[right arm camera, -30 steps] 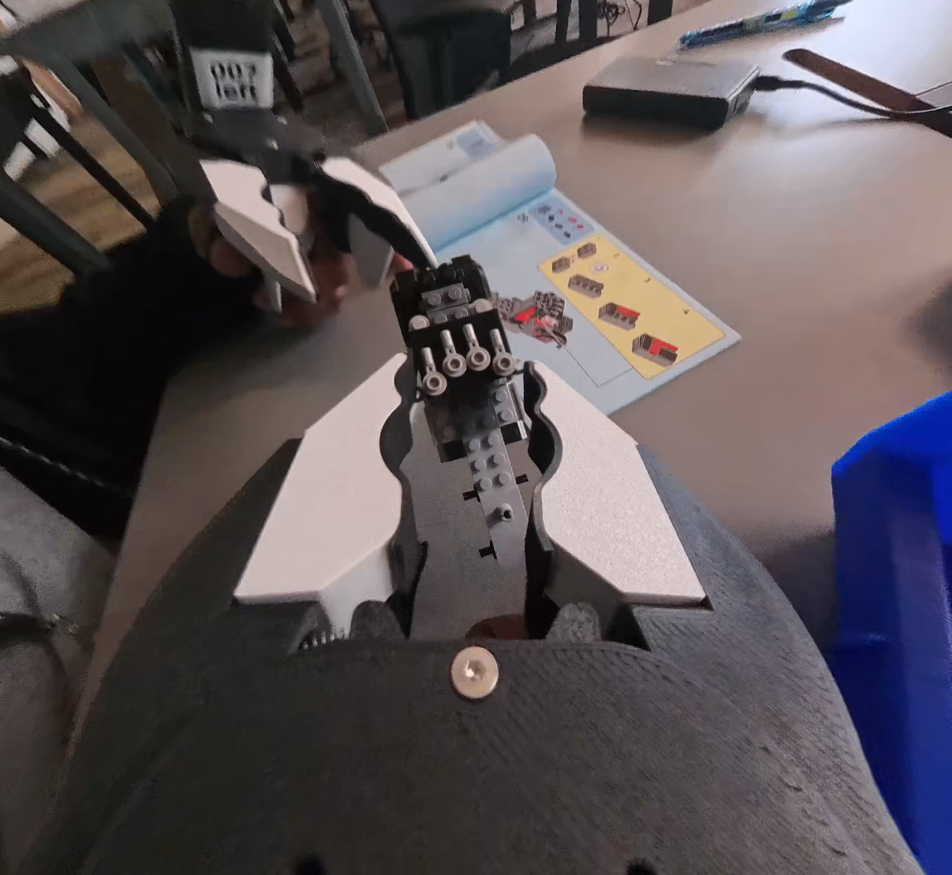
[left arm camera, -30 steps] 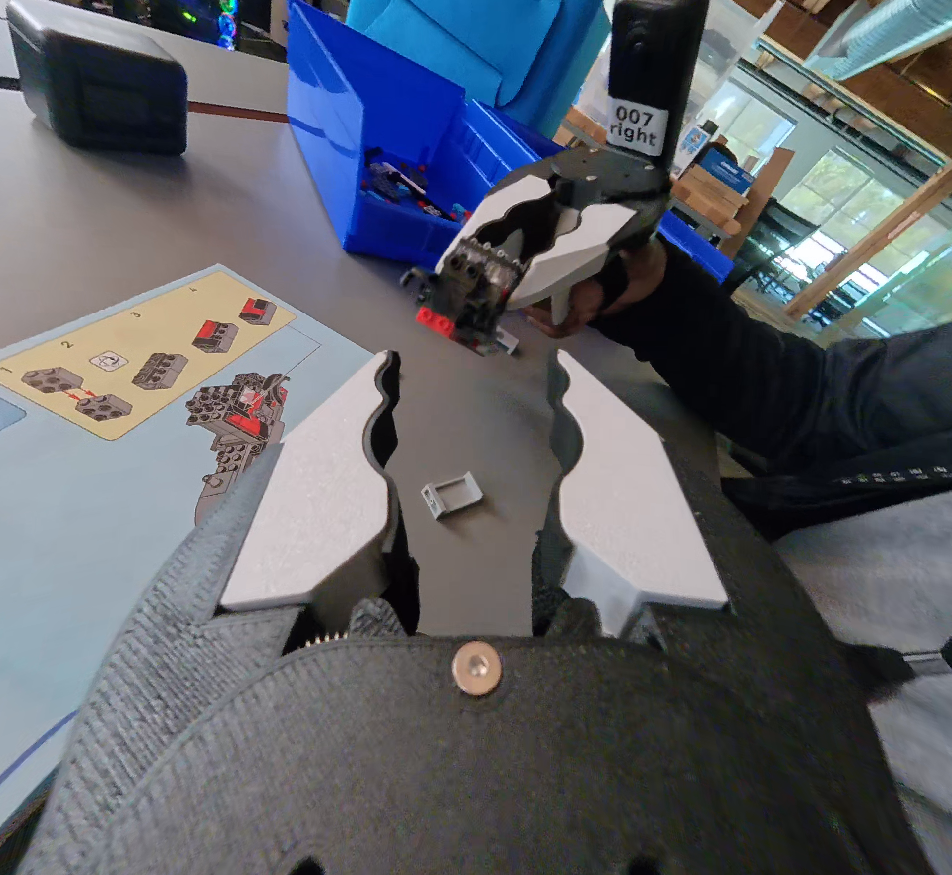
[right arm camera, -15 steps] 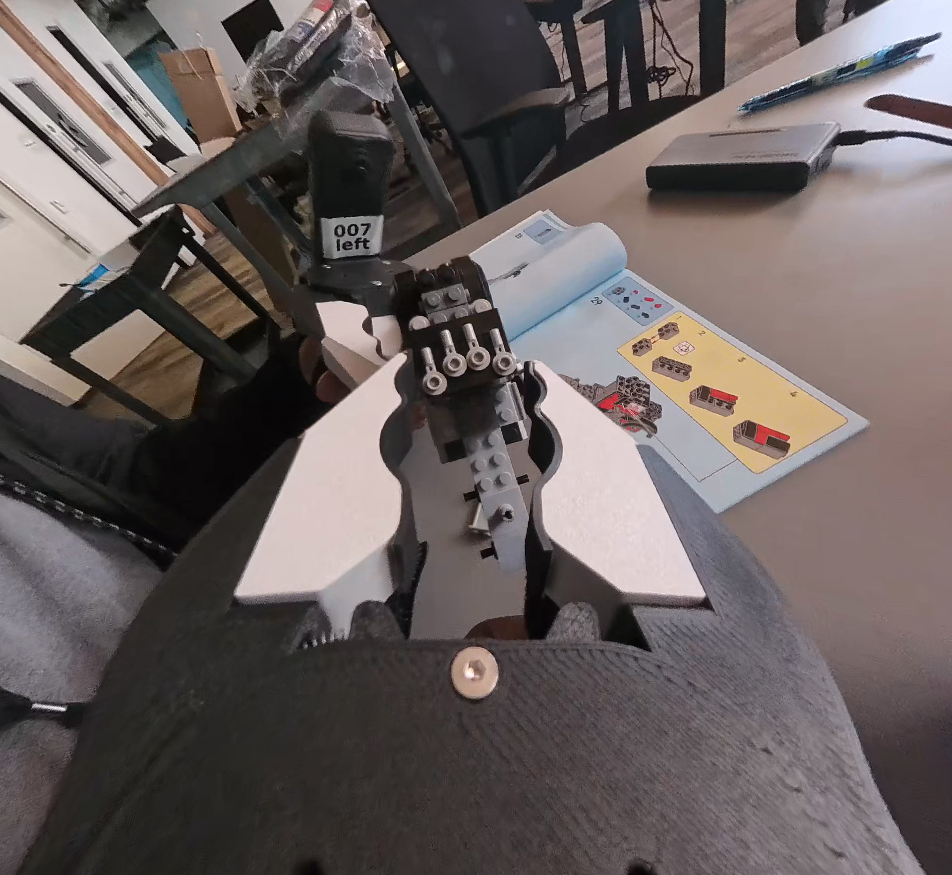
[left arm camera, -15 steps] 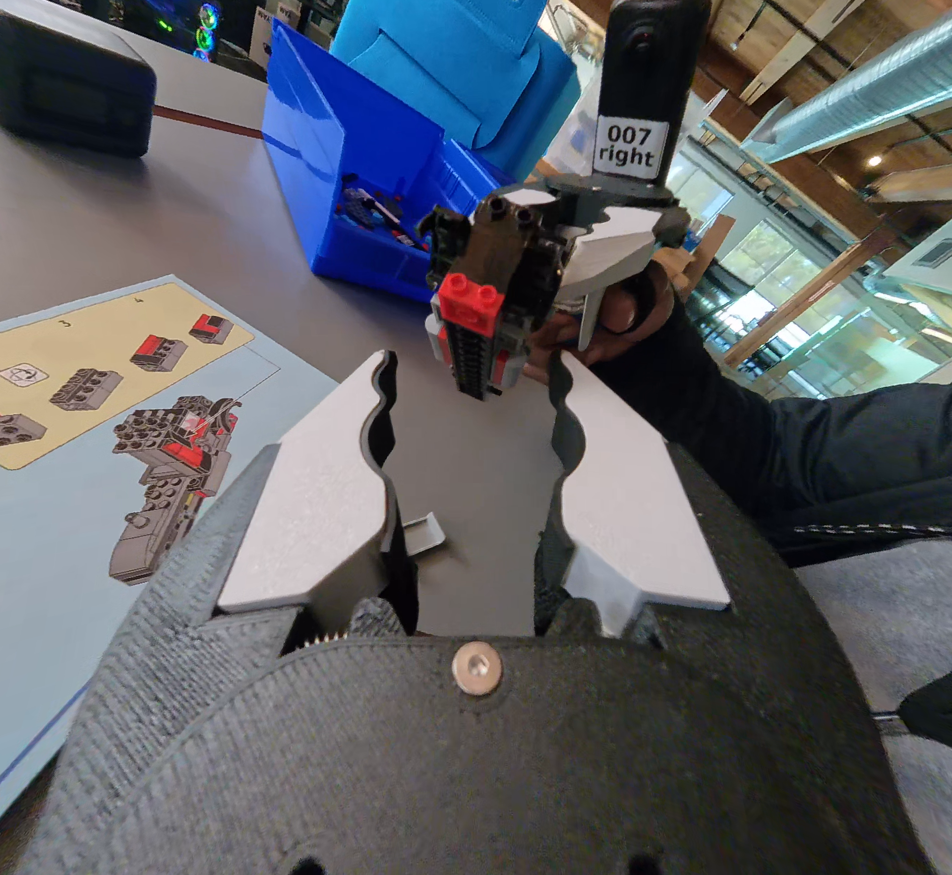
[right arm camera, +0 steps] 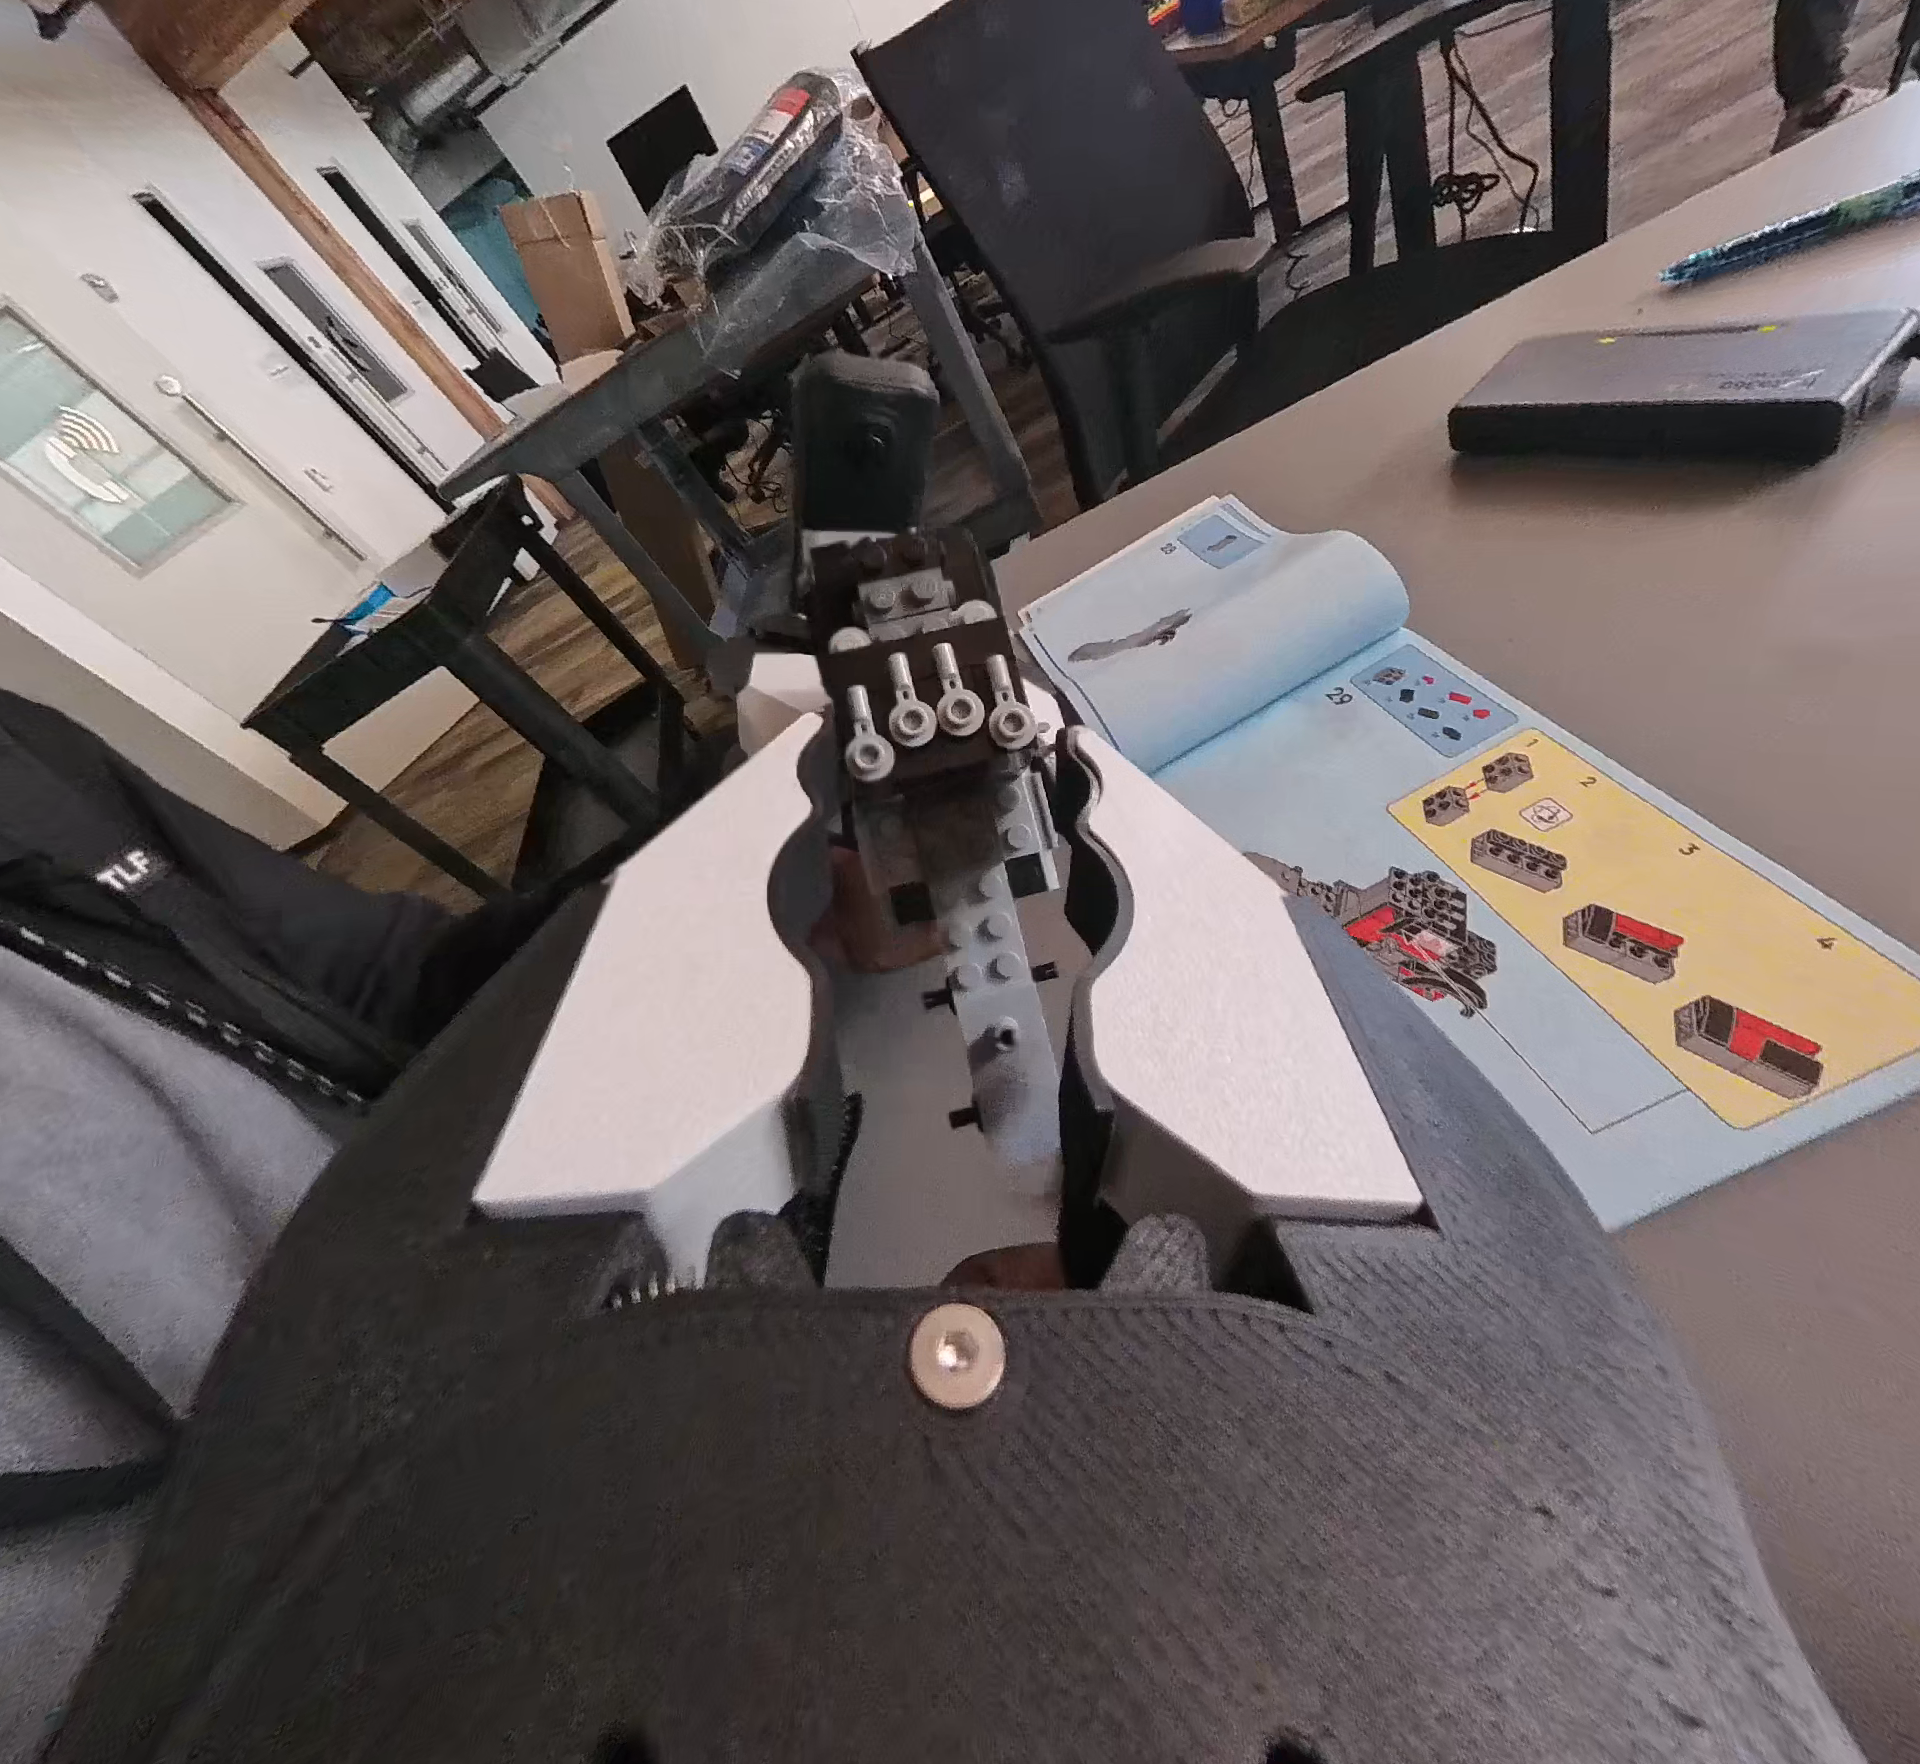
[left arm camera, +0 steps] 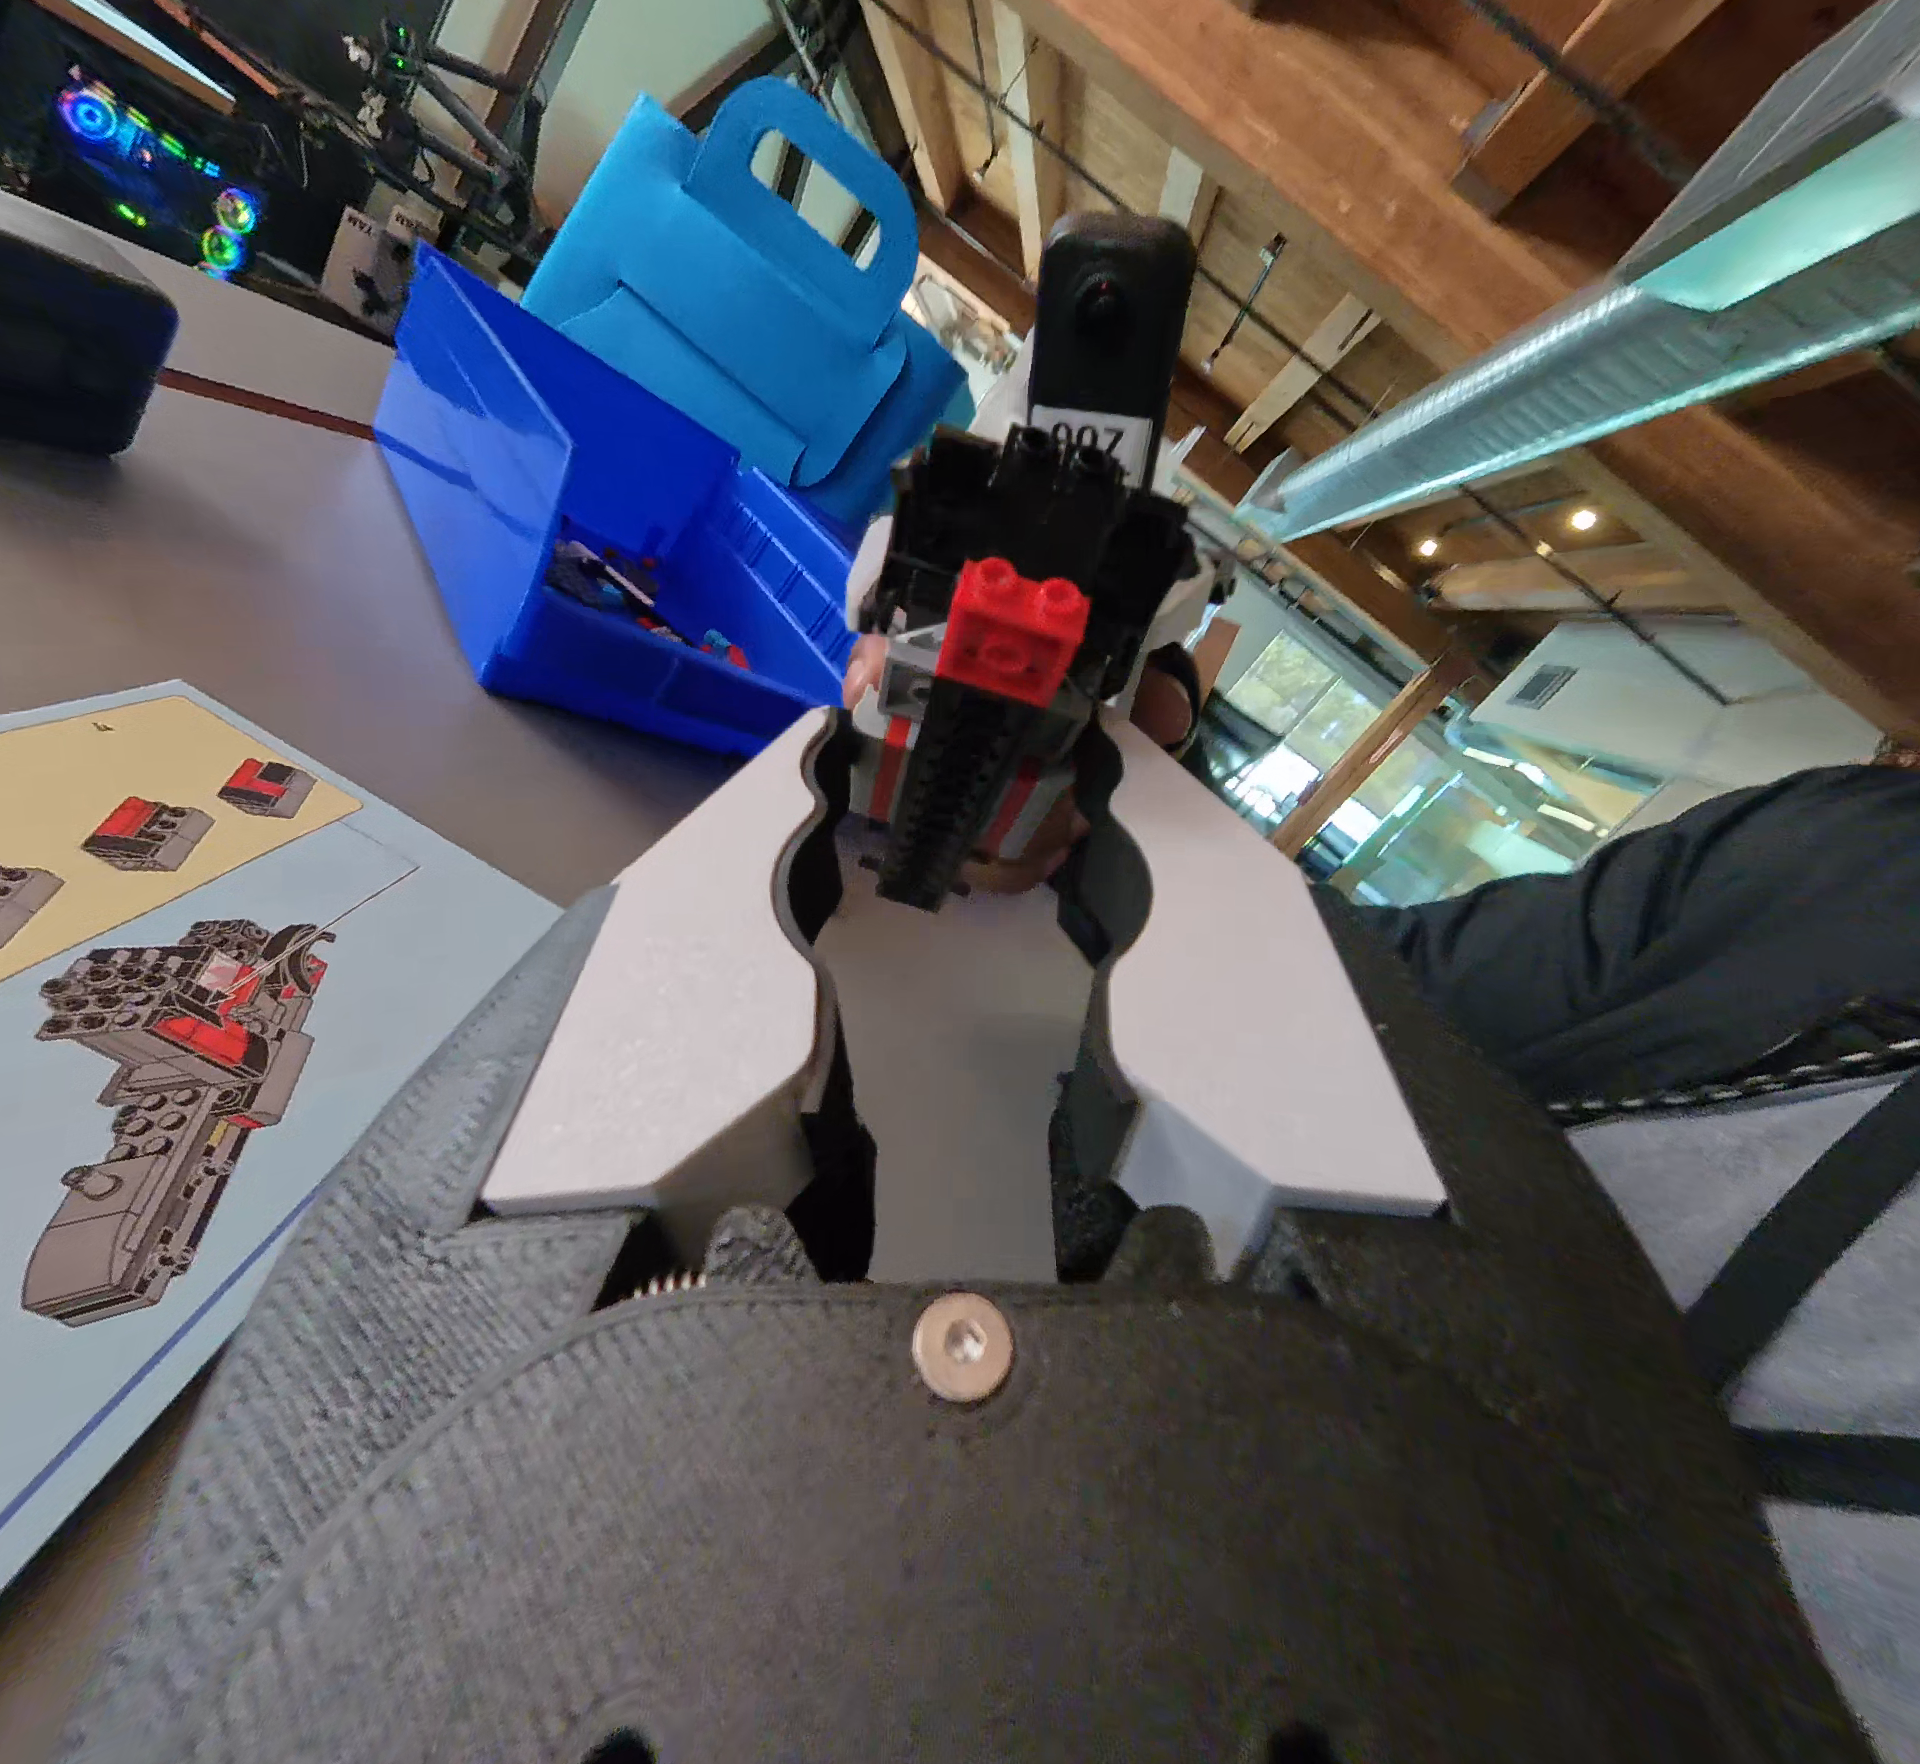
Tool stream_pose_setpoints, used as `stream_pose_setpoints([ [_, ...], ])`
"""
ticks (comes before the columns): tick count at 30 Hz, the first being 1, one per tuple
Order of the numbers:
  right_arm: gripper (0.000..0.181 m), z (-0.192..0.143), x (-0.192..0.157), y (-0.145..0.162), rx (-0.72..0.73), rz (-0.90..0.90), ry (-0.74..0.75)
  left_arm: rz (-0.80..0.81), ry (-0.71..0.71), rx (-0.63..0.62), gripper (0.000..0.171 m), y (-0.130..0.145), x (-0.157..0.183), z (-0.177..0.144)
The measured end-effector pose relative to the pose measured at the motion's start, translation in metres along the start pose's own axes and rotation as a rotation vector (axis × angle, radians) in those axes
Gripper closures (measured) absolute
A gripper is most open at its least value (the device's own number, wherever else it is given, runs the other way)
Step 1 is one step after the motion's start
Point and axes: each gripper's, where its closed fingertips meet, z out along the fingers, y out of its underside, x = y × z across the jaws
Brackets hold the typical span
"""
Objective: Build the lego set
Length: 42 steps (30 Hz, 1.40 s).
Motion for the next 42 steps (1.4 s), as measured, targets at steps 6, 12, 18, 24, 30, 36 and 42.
stream_pose_setpoints([
  [6,0.128,-0.002,0.003,-0.011,0.056,0.009,0.001,-0.145,0.017,0.116,0.127,-0.016,-0.009,-0.013],
  [12,0.125,-0.013,0.01,0.005,0.054,-0.115,0.074,-0.172,-0.016,0.287,0.127,-0.042,-0.02,-0.035],
  [18,0.133,-0.012,0.014,0.087,-0.285,-0.312,0.135,-0.103,-0.064,0.375,0.127,-0.057,-0.022,-0.049],
  [24,0.146,-0.008,0.017,0.122,-0.501,-0.502,0.112,-0.093,-0.058,0.368,0.127,-0.056,-0.02,-0.048],
  [30,0.152,0.0,0.031,0.142,-0.625,-0.539,0.119,-0.064,-0.042,0.34,0.127,-0.053,-0.014,-0.045],
  [36,0.164,0.003,0.039,0.148,-0.673,-0.508,0.168,-0.072,-0.02,0.345,0.127,-0.054,-0.011,-0.045],
  [42,0.177,0.003,0.032,0.129,-0.531,-0.353,0.16,-0.102,0.006,0.366,0.127,-0.055,-0.01,-0.046],
])
